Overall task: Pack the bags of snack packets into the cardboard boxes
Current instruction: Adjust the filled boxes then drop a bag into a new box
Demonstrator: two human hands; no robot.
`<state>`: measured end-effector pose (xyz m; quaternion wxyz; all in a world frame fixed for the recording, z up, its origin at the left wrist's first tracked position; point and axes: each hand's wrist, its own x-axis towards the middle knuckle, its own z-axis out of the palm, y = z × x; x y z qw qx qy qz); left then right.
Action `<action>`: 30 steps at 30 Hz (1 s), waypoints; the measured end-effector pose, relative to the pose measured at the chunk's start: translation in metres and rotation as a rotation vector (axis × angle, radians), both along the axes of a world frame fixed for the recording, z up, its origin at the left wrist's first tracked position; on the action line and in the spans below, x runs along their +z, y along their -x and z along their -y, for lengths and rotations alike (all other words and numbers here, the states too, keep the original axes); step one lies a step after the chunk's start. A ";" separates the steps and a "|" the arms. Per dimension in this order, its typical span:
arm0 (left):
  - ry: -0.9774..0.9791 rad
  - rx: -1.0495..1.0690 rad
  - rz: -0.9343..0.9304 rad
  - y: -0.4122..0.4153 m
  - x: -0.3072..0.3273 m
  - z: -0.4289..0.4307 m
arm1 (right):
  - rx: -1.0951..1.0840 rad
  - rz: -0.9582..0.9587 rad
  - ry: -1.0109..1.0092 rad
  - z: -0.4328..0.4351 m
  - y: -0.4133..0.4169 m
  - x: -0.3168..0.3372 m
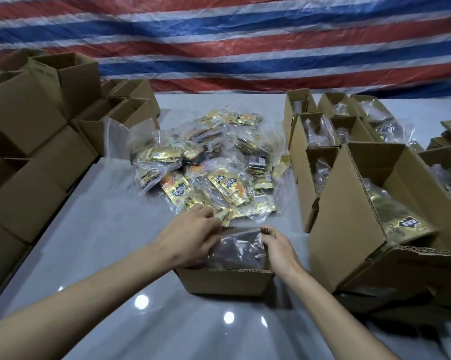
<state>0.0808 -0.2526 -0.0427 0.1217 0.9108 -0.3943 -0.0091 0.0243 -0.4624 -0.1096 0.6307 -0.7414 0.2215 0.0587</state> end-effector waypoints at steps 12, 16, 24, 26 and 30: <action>-0.601 -0.035 -0.304 0.009 -0.025 0.039 | 0.031 0.002 0.044 -0.003 0.002 -0.005; -0.612 -0.070 -0.508 0.003 -0.023 0.031 | 0.045 0.011 0.047 -0.002 0.002 -0.005; 0.259 0.120 -0.479 -0.048 0.013 0.021 | 0.045 0.024 0.022 -0.003 0.000 -0.006; 0.212 0.207 -0.328 -0.071 0.005 0.024 | 0.041 0.026 0.017 -0.004 0.001 -0.006; -0.219 0.089 -0.123 -0.102 -0.031 0.051 | 0.031 0.027 0.031 -0.004 0.002 -0.009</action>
